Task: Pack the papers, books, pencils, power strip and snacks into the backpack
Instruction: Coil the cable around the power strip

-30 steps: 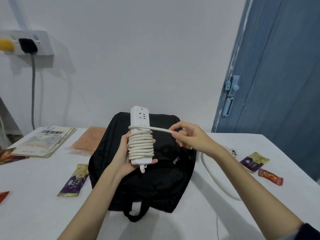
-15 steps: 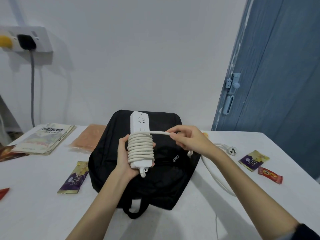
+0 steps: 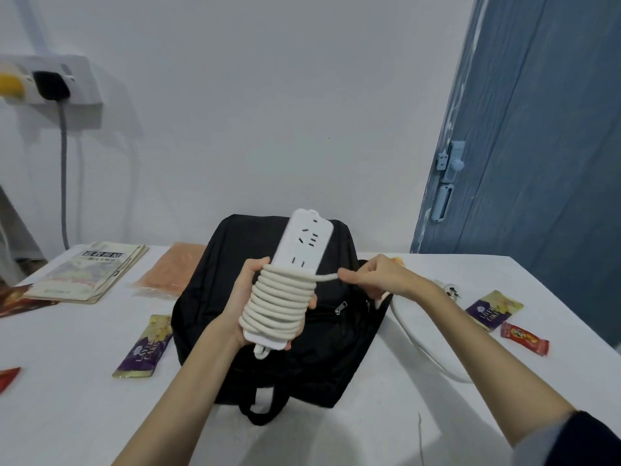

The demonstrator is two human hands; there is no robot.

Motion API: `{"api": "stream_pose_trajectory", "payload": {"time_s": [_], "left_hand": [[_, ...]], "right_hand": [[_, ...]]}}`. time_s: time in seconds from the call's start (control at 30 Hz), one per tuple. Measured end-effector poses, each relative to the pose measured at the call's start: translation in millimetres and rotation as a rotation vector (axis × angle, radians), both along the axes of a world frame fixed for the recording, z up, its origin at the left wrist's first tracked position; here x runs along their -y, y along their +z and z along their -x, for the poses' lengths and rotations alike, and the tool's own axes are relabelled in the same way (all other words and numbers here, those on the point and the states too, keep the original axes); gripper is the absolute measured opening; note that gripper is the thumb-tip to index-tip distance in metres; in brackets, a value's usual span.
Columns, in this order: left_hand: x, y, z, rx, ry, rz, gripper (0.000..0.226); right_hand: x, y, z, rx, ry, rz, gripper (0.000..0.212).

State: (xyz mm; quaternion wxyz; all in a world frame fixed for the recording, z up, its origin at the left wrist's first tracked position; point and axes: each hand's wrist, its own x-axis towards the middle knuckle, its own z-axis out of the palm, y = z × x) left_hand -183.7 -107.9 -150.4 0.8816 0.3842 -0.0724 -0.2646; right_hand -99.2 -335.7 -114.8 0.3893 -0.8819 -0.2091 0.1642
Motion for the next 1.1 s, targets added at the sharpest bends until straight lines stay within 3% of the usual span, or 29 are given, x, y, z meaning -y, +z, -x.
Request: {"api": "stream_pose_trajectory", "payload": {"time_s": [0.13, 0.2, 0.3, 0.4, 0.47, 0.63, 0.7, 0.87, 1.0, 1.1], "left_hand": [[-9, 1, 1, 0.064, -0.049, -0.300, 0.067], [-10, 7, 1, 0.088, -0.038, -0.498, 0.063], [-2, 20, 3, 0.258, -0.070, -0.936, 0.040], [11, 24, -4, 0.361, -0.016, -1.234, 0.044], [14, 19, -9, 0.401, 0.107, -1.276, 0.044], [5, 4, -13, 0.405, 0.354, -1.169, 0.041], [4, -1, -13, 0.388, 0.383, -1.110, 0.032], [13, -19, -13, 0.327, 0.496, -1.059, 0.033], [18, -39, -11, 0.335, 0.508, -1.362, 0.061], [27, -39, -13, 0.365, 0.468, -1.606, 0.058]], "right_hand": [[-6, 0, -2, 0.021, 0.003, 0.091, 0.066], [-13, 3, -3, 0.029, 0.036, 0.060, 0.055], [-23, 18, -1, -0.005, 0.083, 0.022, 0.038], [-35, 39, 6, 0.025, 0.108, 0.027, 0.038], [-43, 51, 18, 0.127, 0.133, 0.063, 0.033], [-36, 45, 37, 0.350, 0.119, 0.167, 0.025], [-31, 31, 39, 0.410, 0.045, 0.130, 0.025], [-43, -4, 54, 0.523, 0.020, -0.015, 0.024], [-52, -39, 58, 0.456, 0.075, 0.014, 0.027], [-45, -56, 49, 0.389, -0.006, -0.143, 0.028]]}}
